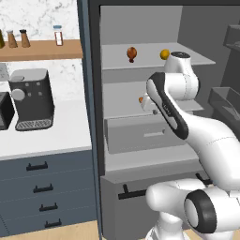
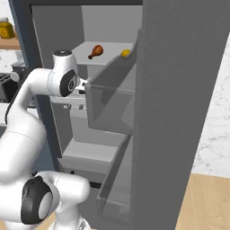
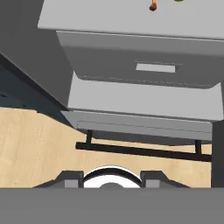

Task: Place one lemon and one chicken drumstick in each tupperware on the nearby counter, to pack two identical lunches.

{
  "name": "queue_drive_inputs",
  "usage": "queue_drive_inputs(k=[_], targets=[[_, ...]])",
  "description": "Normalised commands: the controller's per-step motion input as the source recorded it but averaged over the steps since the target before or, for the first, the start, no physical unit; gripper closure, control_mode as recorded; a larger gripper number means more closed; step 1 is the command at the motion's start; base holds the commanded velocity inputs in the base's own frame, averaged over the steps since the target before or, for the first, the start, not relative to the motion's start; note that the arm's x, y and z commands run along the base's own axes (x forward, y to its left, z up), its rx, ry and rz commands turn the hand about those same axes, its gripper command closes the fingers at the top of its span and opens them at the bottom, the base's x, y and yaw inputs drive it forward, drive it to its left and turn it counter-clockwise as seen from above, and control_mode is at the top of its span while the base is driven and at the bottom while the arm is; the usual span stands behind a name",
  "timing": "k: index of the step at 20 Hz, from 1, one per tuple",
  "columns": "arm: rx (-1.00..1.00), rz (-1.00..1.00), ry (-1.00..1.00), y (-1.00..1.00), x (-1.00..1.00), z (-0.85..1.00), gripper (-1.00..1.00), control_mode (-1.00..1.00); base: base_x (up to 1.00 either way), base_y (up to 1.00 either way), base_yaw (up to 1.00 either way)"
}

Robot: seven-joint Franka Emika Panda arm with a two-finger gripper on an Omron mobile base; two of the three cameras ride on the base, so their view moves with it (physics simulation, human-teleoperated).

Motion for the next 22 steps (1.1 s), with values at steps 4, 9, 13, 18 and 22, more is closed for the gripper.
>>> queue_drive_inputs(k=[4, 9, 13, 18, 22], targets=[[-0.01, -0.04, 0.0, 0.01, 0.31, -0.06, -1.0, -1.0, 0.0, 0.0, 0.0], [-0.01, -0.13, 0.0, 0.03, 0.32, -0.4, -1.0, -1.0, 0.0, 0.0, 0.0], [-0.01, 0.0, -0.13, -0.01, -0.06, -0.13, -1.0, -1.0, 0.0, 0.0, 0.0], [-0.01, 0.0, -0.3, -0.02, -0.01, 0.04, -1.0, -1.0, 0.0, 0.0, 0.0], [-0.02, 0.03, -0.23, -0.13, 0.35, 0.17, -1.0, -1.0, 0.0, 0.0, 0.0]])
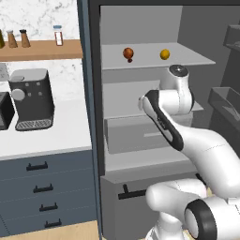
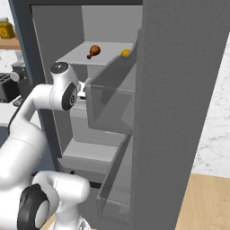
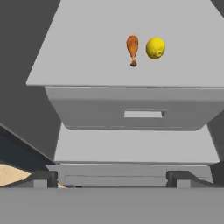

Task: Place one lemon and one chicken drumstick in each tupperware on the nearby counter, to pack two identical lunches.

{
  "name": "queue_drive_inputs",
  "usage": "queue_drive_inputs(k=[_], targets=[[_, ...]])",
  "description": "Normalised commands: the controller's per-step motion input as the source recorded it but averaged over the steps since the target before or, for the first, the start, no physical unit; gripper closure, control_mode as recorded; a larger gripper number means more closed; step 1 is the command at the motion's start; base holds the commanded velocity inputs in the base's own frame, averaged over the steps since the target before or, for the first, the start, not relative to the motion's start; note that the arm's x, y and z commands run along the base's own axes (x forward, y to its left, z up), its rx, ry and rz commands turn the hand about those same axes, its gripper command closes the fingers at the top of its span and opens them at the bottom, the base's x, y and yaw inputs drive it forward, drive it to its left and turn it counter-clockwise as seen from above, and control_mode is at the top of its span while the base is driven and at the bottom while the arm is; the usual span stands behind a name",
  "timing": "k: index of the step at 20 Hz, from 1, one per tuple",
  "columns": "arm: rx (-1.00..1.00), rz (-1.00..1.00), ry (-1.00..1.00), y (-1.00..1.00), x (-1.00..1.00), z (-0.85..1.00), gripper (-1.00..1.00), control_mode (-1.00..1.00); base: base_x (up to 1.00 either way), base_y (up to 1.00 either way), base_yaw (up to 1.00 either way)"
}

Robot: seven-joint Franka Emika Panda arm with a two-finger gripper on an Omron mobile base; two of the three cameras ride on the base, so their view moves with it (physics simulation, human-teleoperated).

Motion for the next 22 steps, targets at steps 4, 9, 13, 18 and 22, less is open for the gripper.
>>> queue_drive_inputs(k=[4, 9, 13, 18, 22], targets=[[0.0, 0.05, -0.04, -0.43, 0.89, 0.2, -1.0, -1.0, 0.0, 0.0, 0.0], [0.05, 0.07, 0.14, -0.49, 0.89, -0.09, -1.0, -1.0, 0.0, 0.0, 0.0], [0.03, 0.14, 0.21, -0.12, 0.53, -0.64, -1.0, -1.0, 0.0, 0.0, 0.0], [0.0, 0.14, 0.04, 0.05, 0.26, -0.31, -1.0, -1.0, 0.0, 0.0, 0.0], [0.0, 0.06, 0.0, 0.2, 0.39, -0.36, -1.0, -1.0, 0.0, 0.0, 0.0]])
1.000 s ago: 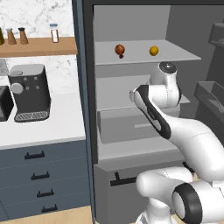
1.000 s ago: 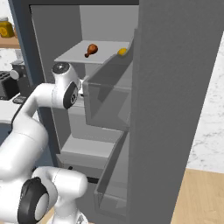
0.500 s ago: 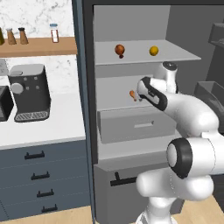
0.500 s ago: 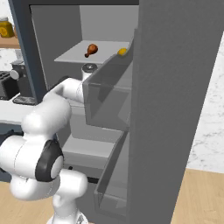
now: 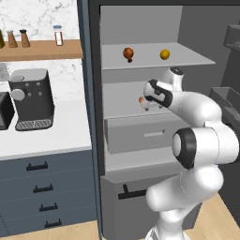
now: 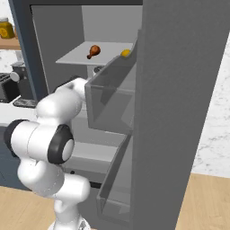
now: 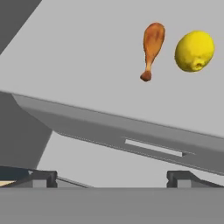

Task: Place one lemon and one chicken drumstick in each tupperware on the nearby counter, to pack two identical lunches.

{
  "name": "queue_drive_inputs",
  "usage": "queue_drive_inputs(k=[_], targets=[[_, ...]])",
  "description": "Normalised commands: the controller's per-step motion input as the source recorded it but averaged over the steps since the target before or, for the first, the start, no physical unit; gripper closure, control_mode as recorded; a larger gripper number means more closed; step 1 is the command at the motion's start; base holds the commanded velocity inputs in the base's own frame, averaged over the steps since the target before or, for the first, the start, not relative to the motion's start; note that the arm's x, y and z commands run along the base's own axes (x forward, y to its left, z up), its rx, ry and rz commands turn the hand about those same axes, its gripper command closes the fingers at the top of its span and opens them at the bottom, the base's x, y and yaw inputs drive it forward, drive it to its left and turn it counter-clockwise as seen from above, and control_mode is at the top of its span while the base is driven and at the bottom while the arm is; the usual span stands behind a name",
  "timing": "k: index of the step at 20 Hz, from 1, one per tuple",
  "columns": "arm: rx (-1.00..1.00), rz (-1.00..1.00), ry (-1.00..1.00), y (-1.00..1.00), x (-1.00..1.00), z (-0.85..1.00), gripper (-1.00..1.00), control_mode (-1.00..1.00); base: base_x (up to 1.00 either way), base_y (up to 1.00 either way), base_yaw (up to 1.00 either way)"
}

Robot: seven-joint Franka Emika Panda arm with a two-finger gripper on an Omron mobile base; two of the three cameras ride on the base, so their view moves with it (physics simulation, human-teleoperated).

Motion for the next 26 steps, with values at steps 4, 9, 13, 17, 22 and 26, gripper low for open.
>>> queue_drive_inputs(k=[4, 9, 13, 17, 22, 26], targets=[[0.0, 0.0, 0.03, 0.28, 0.3, -0.14, -1.0, -1.0, 0.0, 0.0, 0.0], [0.0, 0.0, 0.03, 0.3, 0.13, -0.05, -1.0, -1.0, 0.0, 0.0, 0.0], [0.0, -0.05, 0.01, 0.04, 0.14, -0.06, -1.0, -1.0, 0.0, 0.0, 0.0], [0.0, -0.06, 0.0, 0.0, 0.0, 0.0, -1.0, -1.0, 0.0, 0.0, 0.0], [0.0, -0.06, -0.05, -0.17, 0.0, 0.0, -1.0, -1.0, 0.0, 0.0, 0.0], [0.0, -0.05, -0.01, -0.23, 0.02, 0.0, -1.0, -1.0, 0.0, 0.0, 0.0]])
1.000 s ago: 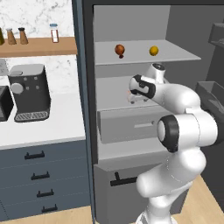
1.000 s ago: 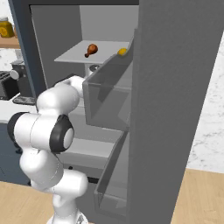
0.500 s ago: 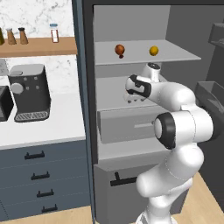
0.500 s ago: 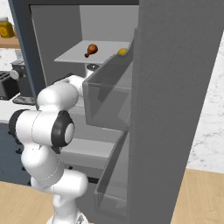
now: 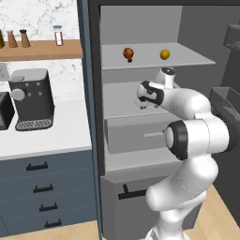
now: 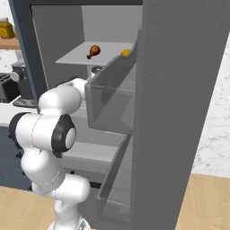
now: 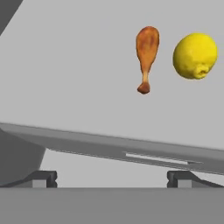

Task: Place one lemon and one chicken drumstick in each tupperware on the nearby counter, to pack two identical lunches.

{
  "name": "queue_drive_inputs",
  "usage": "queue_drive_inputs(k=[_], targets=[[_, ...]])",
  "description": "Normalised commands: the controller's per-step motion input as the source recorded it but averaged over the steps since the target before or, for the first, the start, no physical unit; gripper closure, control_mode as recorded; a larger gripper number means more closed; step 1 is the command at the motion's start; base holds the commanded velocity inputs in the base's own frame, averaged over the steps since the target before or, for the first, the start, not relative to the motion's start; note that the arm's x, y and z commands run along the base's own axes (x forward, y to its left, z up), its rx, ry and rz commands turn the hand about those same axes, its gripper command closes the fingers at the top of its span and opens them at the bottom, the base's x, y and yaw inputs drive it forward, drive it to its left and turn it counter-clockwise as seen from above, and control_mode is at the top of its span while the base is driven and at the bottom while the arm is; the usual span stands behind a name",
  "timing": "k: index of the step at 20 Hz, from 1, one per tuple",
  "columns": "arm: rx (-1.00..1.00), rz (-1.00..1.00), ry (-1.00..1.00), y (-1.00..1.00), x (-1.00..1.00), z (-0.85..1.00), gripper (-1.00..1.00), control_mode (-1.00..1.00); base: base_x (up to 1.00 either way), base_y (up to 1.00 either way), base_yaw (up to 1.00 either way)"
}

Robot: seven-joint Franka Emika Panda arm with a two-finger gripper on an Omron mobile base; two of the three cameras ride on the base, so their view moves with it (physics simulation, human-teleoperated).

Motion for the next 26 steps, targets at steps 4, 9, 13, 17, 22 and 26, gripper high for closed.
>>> queue_drive_inputs(k=[4, 9, 13, 17, 22, 26], targets=[[0.0, -0.02, 0.0, -0.03, 0.18, -0.11, -1.0, -1.0, 0.0, 0.0, 0.0], [0.0, 0.0, 0.0, 0.0, 0.21, -0.2, -1.0, -1.0, 0.0, 0.0, 0.0], [0.0, 0.0, 0.0, 0.02, 0.25, -0.22, -1.0, -1.0, 0.0, 0.0, 0.0], [0.0, 0.0, 0.0, 0.0, 0.25, -0.11, -1.0, -1.0, 0.0, 0.0, 0.0], [0.0, 0.0, 0.0, 0.0, 0.4, -0.01, -1.0, -1.0, 0.0, 0.0, 0.0], [0.0, 0.0, 0.0, 0.0, 0.4, 0.0, -1.0, -1.0, 0.0, 0.0, 0.0]])
